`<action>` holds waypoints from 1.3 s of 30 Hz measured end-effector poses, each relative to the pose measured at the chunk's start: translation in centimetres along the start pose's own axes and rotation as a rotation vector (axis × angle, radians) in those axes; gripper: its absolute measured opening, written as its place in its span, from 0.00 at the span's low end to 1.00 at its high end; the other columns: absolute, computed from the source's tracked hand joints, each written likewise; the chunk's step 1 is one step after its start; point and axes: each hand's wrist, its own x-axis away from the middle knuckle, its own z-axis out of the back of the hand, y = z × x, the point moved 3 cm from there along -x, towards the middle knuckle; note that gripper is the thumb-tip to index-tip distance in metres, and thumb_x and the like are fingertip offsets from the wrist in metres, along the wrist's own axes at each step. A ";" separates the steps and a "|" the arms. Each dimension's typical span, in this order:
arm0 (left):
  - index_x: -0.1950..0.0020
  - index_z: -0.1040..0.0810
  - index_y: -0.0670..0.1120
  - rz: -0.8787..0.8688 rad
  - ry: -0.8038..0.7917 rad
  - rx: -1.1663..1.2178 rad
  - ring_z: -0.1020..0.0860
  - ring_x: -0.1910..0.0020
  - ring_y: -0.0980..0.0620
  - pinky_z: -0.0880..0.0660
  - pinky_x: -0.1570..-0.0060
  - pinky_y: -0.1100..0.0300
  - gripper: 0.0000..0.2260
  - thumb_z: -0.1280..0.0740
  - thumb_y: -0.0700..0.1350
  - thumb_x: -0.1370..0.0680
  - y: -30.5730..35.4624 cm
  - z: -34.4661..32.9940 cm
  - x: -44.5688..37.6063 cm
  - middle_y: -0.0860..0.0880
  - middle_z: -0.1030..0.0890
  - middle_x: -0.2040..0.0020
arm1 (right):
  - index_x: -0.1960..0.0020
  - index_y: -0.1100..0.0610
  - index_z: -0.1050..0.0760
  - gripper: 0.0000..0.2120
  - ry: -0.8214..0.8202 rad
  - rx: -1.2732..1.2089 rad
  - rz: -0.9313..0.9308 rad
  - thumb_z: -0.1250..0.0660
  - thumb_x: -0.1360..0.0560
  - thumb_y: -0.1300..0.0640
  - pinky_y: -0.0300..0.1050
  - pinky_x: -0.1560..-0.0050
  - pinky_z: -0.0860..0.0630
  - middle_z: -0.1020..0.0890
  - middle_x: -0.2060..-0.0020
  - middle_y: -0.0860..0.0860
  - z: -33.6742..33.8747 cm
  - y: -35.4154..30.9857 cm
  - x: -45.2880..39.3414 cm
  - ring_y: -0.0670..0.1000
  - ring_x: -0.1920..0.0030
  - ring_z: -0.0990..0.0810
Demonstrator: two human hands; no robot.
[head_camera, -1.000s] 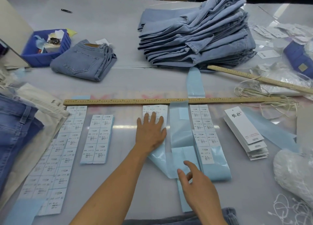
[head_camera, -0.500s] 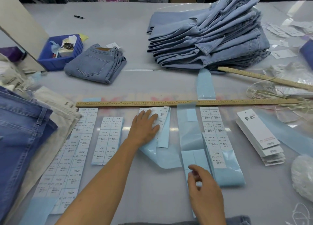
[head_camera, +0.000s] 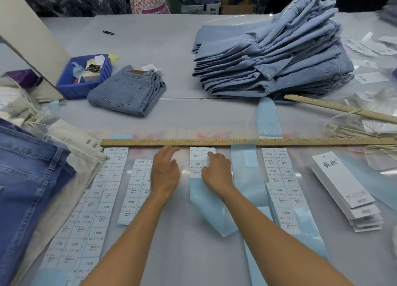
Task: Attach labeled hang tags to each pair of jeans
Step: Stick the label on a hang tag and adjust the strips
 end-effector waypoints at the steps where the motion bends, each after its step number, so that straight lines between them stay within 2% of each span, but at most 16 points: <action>1: 0.29 0.24 0.46 0.005 0.033 -0.068 0.33 0.26 0.45 0.36 0.28 0.54 0.22 0.36 0.32 0.22 -0.9 1.2 -1.2 0.47 0.28 0.26 | 0.24 0.58 0.35 0.24 -0.003 0.072 0.045 0.40 0.20 0.59 0.51 0.31 0.35 0.34 0.26 0.57 -0.6 0.0 -0.1 0.61 0.28 0.37; 4: 0.24 0.29 0.44 -0.139 -0.107 -0.320 0.35 0.25 0.43 0.36 0.27 0.49 0.25 0.33 0.34 0.22 -2.5 2.7 -5.3 0.44 0.31 0.23 | 0.28 0.58 0.32 0.20 0.061 0.185 0.122 0.40 0.20 0.57 0.51 0.32 0.35 0.37 0.24 0.57 -2.0 0.3 -0.1 0.61 0.28 0.39; 6: 0.23 0.31 0.44 -0.248 -0.257 -0.460 0.35 0.24 0.42 0.36 0.27 0.48 0.26 0.33 0.37 0.21 -2.1 1.7 -7.4 0.43 0.33 0.23 | 0.24 0.56 0.35 0.23 0.111 0.183 0.143 0.41 0.18 0.55 0.50 0.28 0.39 0.40 0.22 0.56 -2.7 1.1 0.2 0.59 0.26 0.42; 9: 0.27 0.29 0.45 -0.335 -0.400 -0.599 0.31 0.30 0.43 0.30 0.36 0.48 0.20 0.35 0.42 0.20 -0.7 -0.7 -8.8 0.45 0.28 0.28 | 0.22 0.54 0.35 0.23 0.212 0.138 0.160 0.43 0.16 0.52 0.49 0.26 0.40 0.38 0.22 0.54 -3.7 2.1 0.5 0.57 0.25 0.41; 12: 0.39 0.24 0.45 -0.391 -0.356 -0.675 0.26 0.43 0.43 0.30 0.52 0.51 0.12 0.37 0.37 0.21 0.4 -1.8 -8.9 0.46 0.24 0.41 | 0.23 0.54 0.32 0.22 0.292 0.133 0.144 0.42 0.17 0.52 0.51 0.28 0.36 0.35 0.23 0.54 -4.2 2.2 0.2 0.56 0.26 0.39; 14: 0.42 0.24 0.45 -0.440 -0.319 -0.703 0.26 0.47 0.44 0.35 0.58 0.53 0.12 0.38 0.34 0.23 0.5 -1.6 -8.5 0.46 0.24 0.45 | 0.24 0.54 0.32 0.22 0.312 0.135 0.138 0.41 0.17 0.52 0.52 0.28 0.36 0.34 0.24 0.55 -4.4 2.1 0.0 0.57 0.27 0.38; 17: 0.43 0.23 0.47 -0.450 -0.287 -0.664 0.27 0.48 0.45 0.38 0.59 0.55 0.13 0.37 0.34 0.23 0.3 -0.4 -7.7 0.48 0.24 0.46 | 0.24 0.55 0.31 0.22 0.323 0.114 0.107 0.41 0.17 0.53 0.52 0.27 0.37 0.35 0.24 0.55 -4.3 2.0 0.1 0.57 0.26 0.39; 21: 0.42 0.22 0.49 -0.440 -0.274 -0.603 0.26 0.48 0.46 0.36 0.59 0.55 0.13 0.36 0.36 0.23 -0.4 0.8 -5.9 0.50 0.23 0.46 | 0.25 0.55 0.31 0.21 0.315 0.099 0.063 0.40 0.17 0.53 0.50 0.27 0.39 0.34 0.24 0.54 -3.9 1.5 0.2 0.57 0.27 0.38; 25: 0.42 0.21 0.49 -0.432 -0.229 -0.566 0.25 0.50 0.45 0.33 0.59 0.53 0.14 0.35 0.35 0.25 -1.1 1.2 -4.6 0.50 0.22 0.47 | 0.33 0.59 0.24 0.16 0.251 -0.165 0.017 0.37 0.19 0.60 0.48 0.31 0.34 0.25 0.34 0.53 -2.3 0.2 0.2 0.57 0.31 0.32; 28: 0.39 0.21 0.48 -0.412 -0.254 -0.512 0.25 0.47 0.45 0.27 0.54 0.49 0.15 0.34 0.36 0.23 -1.6 0.9 -3.9 0.50 0.21 0.44 | 0.33 0.59 0.23 0.16 0.166 -0.265 -0.034 0.41 0.18 0.61 0.44 0.34 0.32 0.23 0.32 0.51 -0.5 -0.1 1.9 0.56 0.33 0.26; 30: 0.38 0.20 0.47 -0.377 -0.298 -0.451 0.25 0.44 0.46 0.25 0.50 0.47 0.13 0.33 0.37 0.21 -2.1 0.6 -3.5 0.50 0.20 0.42 | 0.35 0.57 0.21 0.16 0.263 -0.283 -0.038 0.41 0.18 0.62 0.38 0.35 0.33 0.22 0.32 0.49 1.1 0.7 4.3 0.52 0.33 0.25; 32: 0.35 0.20 0.45 -0.334 -0.292 -0.377 0.25 0.40 0.43 0.25 0.45 0.46 0.15 0.32 0.36 0.22 -2.6 0.7 -3.1 0.47 0.20 0.39 | 0.39 0.56 0.19 0.15 0.462 -0.334 -0.014 0.40 0.19 0.66 0.36 0.35 0.32 0.19 0.37 0.48 2.8 2.1 7.4 0.49 0.35 0.23; 35: 0.35 0.20 0.39 -0.389 -0.127 -0.379 0.24 0.37 0.34 0.25 0.41 0.42 0.25 0.31 0.26 0.30 -0.8 1.2 -1.4 0.38 0.21 0.35 | 0.44 0.59 0.18 0.16 0.760 -0.364 -0.020 0.38 0.22 0.72 0.44 0.37 0.26 0.17 0.43 0.50 4.9 5.2 12.2 0.50 0.39 0.21; 37: 0.37 0.18 0.39 -0.460 -0.011 -0.335 0.22 0.39 0.35 0.23 0.42 0.41 0.25 0.31 0.23 0.32 2.6 1.2 1.0 0.37 0.20 0.37 | 0.43 0.60 0.18 0.15 0.807 -0.312 -0.054 0.37 0.23 0.73 0.46 0.36 0.26 0.19 0.43 0.51 5.3 7.0 14.6 0.52 0.39 0.21; 39: 0.39 0.17 0.39 -0.549 -0.020 -0.227 0.20 0.41 0.37 0.22 0.45 0.43 0.22 0.30 0.24 0.30 6.9 0.3 4.3 0.39 0.18 0.39 | 0.40 0.59 0.19 0.16 0.708 -0.272 -0.121 0.34 0.24 0.72 0.49 0.34 0.28 0.22 0.42 0.51 4.8 8.4 16.4 0.54 0.37 0.23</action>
